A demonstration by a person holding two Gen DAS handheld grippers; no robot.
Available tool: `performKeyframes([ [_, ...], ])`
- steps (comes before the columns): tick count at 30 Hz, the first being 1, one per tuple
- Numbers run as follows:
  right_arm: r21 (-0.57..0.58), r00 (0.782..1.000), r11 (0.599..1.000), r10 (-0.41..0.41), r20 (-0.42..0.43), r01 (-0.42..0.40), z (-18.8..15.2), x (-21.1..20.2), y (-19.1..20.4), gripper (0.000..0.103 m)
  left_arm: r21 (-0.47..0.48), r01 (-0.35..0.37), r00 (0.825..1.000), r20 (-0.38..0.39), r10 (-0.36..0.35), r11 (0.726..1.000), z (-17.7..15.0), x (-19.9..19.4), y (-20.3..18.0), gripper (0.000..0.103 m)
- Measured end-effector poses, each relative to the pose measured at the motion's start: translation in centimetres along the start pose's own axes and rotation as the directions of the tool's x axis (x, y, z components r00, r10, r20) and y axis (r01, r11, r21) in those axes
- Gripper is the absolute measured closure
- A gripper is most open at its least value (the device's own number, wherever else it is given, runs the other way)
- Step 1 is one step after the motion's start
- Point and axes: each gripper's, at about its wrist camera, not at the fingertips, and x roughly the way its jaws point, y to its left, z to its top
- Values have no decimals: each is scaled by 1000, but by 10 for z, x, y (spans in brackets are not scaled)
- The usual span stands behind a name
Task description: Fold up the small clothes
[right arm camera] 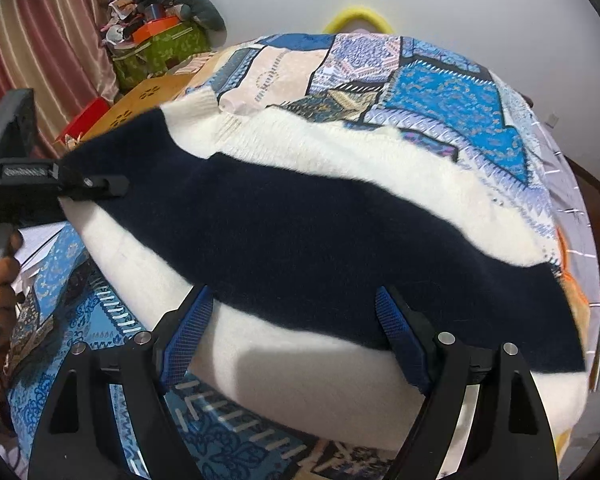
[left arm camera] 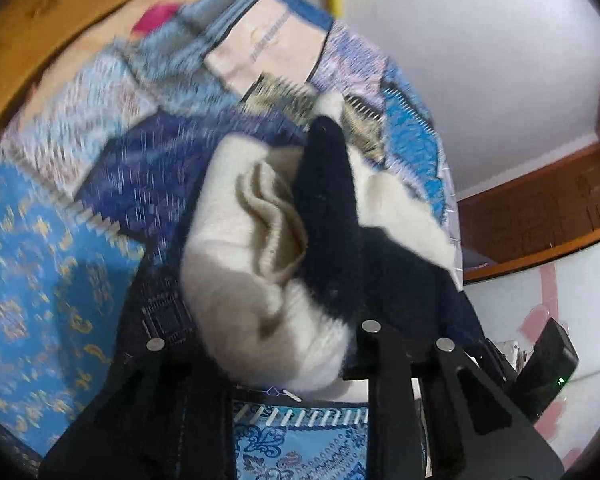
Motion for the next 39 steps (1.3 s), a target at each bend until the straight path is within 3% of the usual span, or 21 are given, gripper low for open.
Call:
performKeyframes([
  [3, -1, 1000, 1000, -14, 23, 14, 2, -12, -6, 22, 36, -27, 999, 38, 26, 999, 12, -18, -9, 80],
  [9, 19, 997, 999, -42, 70, 41, 6, -35, -24, 22, 86, -157, 982, 124, 146, 984, 42, -52, -28, 80],
  [19, 53, 994, 995, -89, 58, 86, -13, -49, -59, 22, 135, -221, 958, 215, 189, 966, 77, -82, -75, 80],
  [25, 124, 998, 992, -43, 35, 38, -34, -44, -78, 22, 241, -243, 956, 224, 190, 939, 64, -63, -133, 80],
  [31, 149, 1000, 989, 8, 7, -9, -49, -28, -78, 22, 366, -250, 962, 197, 188, 896, 40, -29, -196, 80],
  [35, 131, 999, 991, 34, -10, -32, -55, -19, -72, 22, 457, -250, 967, 172, 190, 854, 22, -2, -241, 80],
  [39, 132, 999, 990, 41, -10, -40, -57, -16, -73, 22, 499, -250, 967, 175, 186, 830, 14, 14, -278, 80],
])
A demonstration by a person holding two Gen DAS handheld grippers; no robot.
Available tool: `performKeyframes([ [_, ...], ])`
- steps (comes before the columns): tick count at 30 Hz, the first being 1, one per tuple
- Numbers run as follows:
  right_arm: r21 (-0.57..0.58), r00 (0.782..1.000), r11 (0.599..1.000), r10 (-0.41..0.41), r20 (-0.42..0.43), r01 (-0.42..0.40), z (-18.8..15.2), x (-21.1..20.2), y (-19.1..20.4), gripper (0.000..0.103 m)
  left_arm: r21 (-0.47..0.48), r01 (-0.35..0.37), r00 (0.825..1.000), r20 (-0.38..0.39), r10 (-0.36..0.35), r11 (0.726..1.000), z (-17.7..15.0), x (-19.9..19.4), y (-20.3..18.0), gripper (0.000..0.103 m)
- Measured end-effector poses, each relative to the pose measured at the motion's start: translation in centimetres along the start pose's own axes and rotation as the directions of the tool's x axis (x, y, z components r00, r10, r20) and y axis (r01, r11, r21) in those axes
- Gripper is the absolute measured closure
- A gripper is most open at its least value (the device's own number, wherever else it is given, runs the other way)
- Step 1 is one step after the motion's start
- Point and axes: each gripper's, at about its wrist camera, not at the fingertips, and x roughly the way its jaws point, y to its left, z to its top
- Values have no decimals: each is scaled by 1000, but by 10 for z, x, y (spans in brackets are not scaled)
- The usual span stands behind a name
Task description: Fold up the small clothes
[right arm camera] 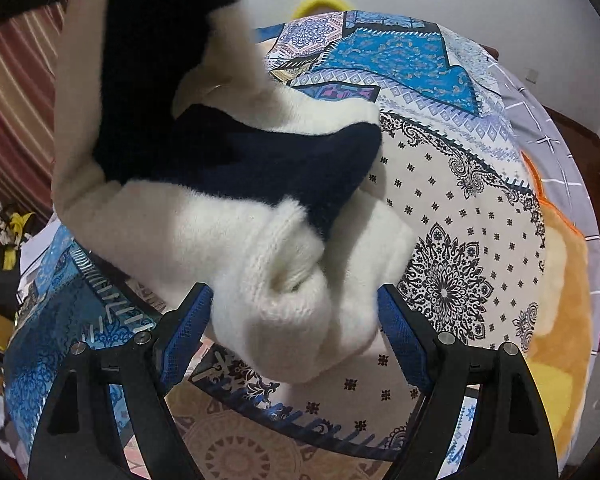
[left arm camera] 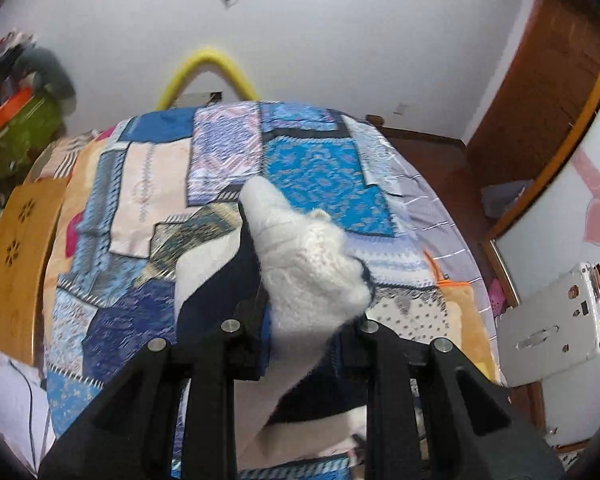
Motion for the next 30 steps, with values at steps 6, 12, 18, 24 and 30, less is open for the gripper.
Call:
performKeyframes([
  [6, 31, 1000, 999, 27, 5, -27, 2, -4, -9, 22, -5, 15, 998, 55, -14, 1000, 11, 1, -37, 80],
  [12, 53, 998, 998, 44, 37, -46, 9, -16, -21, 22, 25, 62, 998, -15, -61, 998, -7, 25, -56, 80],
  [18, 71, 996, 997, 37, 84, -43, 17, -33, -32, 22, 76, 100, 993, -73, -94, 992, -32, 39, -66, 80],
  [24, 73, 995, 997, 21, 99, -28, 26, -39, -41, 22, 109, 128, 987, -114, -116, 986, -53, 38, -65, 79],
  [30, 78, 994, 997, 18, 111, -26, 28, -44, -43, 22, 98, 170, 977, -143, -155, 981, -63, 31, -58, 60],
])
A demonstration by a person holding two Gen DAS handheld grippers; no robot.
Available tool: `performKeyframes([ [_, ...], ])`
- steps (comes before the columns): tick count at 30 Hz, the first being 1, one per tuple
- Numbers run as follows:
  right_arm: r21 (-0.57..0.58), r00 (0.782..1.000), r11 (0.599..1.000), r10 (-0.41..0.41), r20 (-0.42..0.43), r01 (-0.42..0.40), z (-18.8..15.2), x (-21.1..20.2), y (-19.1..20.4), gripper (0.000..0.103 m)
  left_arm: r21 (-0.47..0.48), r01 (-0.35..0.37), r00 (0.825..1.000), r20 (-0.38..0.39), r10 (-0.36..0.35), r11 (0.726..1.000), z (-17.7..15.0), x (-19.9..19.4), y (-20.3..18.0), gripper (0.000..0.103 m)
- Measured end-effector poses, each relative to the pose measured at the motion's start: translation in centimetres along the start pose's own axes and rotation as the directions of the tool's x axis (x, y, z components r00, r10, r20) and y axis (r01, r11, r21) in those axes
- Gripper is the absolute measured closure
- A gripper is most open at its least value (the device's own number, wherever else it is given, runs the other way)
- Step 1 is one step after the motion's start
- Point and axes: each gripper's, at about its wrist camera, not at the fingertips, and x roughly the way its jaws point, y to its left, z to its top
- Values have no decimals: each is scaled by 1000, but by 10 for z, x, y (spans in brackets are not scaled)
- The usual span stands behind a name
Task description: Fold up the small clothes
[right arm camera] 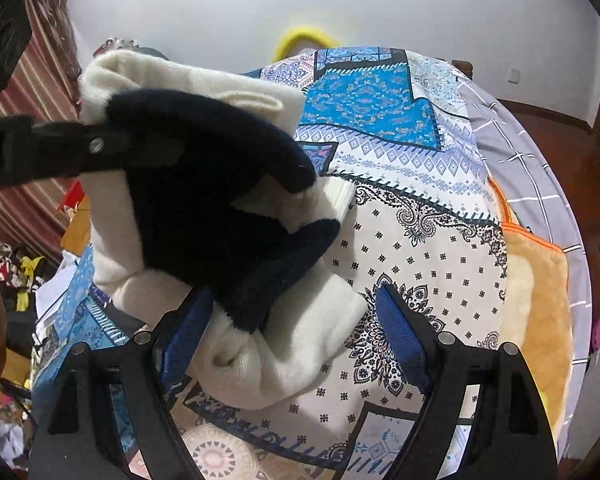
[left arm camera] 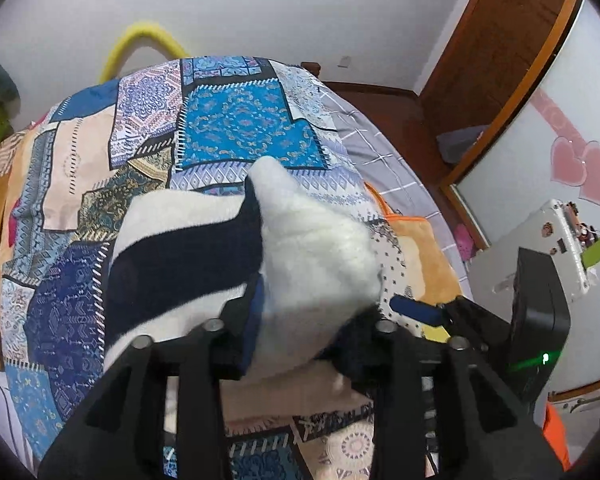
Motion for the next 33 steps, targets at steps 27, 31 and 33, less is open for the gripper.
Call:
performKeyframes([
  [27, 78, 998, 995, 60, 28, -62, 19, -28, 17, 22, -59, -162, 983, -96, 155, 985, -93, -6, 107, 22],
  [31, 114, 998, 991, 70, 1, -70, 26, -17, 18, 22, -64, -184, 978, -117, 175, 981, -98, 11, 117, 22],
  [33, 130, 998, 989, 69, -13, -67, 30, -10, 17, 22, -86, -176, 978, -129, 165, 981, -100, 20, 125, 22],
])
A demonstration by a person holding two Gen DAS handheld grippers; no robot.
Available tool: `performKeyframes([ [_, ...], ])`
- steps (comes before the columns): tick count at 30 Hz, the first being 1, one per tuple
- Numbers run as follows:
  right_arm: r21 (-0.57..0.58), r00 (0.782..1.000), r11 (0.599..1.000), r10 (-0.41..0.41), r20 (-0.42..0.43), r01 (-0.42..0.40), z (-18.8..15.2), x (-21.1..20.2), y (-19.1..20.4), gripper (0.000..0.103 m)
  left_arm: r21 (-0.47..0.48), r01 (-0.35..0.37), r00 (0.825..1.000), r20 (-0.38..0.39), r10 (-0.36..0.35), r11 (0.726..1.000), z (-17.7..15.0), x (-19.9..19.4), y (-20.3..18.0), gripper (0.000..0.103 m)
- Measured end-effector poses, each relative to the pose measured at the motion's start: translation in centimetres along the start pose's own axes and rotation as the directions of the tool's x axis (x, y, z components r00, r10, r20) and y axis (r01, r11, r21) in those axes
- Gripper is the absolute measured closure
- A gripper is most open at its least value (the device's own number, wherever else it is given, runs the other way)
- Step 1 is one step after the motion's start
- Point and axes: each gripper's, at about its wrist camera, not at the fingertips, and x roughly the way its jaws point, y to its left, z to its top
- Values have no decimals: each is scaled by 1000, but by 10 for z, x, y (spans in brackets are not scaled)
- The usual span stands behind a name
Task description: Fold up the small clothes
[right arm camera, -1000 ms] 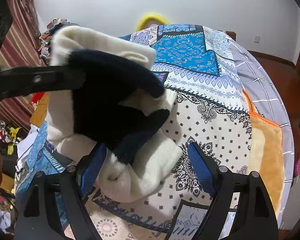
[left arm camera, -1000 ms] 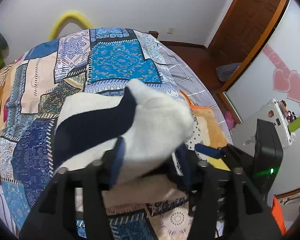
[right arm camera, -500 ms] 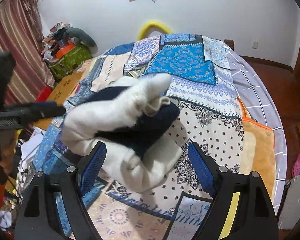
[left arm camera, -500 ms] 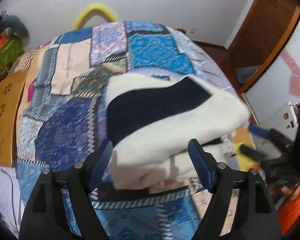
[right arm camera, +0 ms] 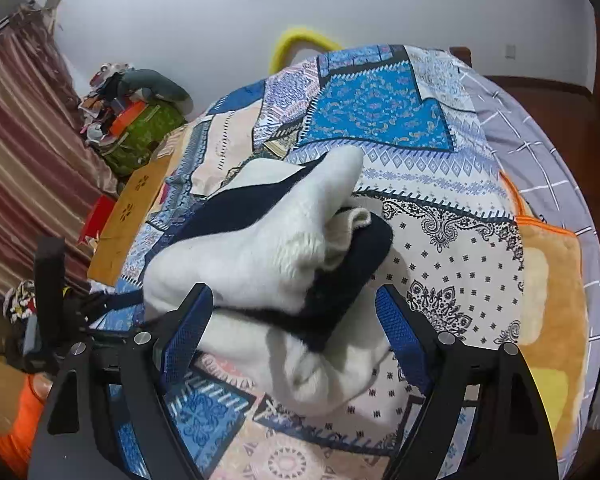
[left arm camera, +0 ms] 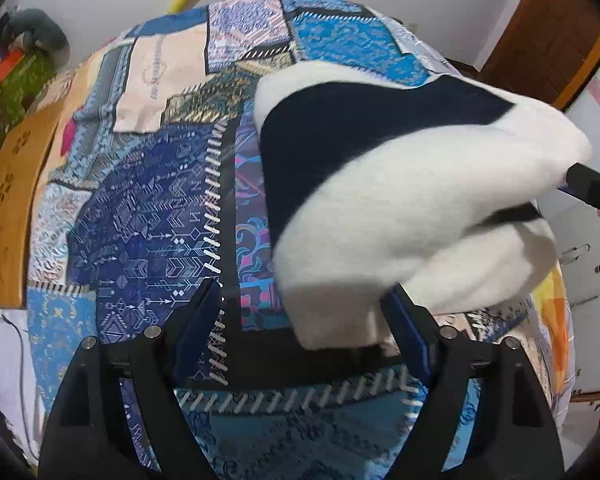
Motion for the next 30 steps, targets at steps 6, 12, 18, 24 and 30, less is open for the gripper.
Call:
performKeyframes([
  [6, 72, 999, 997, 34, -39, -31, 11, 19, -4, 22, -37, 33, 999, 4, -33, 999, 0, 17, 13, 14],
  [12, 193, 991, 977, 109, -77, -92, 15, 37, -18, 19, -47, 62, 998, 22, -61, 997, -4, 24, 22, 10],
  [18, 229, 988, 968, 127, -94, -103, 9, 46, -23, 25, -34, 58, 998, 37, -57, 998, -5, 23, 21, 10],
  [24, 204, 987, 972, 138, -84, -119, 8, 42, -16, 56, -36, 57, 998, 38, -56, 998, -7, 24, 23, 10],
  [30, 127, 990, 983, 137, -33, -131, 14, 23, 4, 74, -41, 52, 998, 34, -50, 998, -8, 23, 24, 10],
])
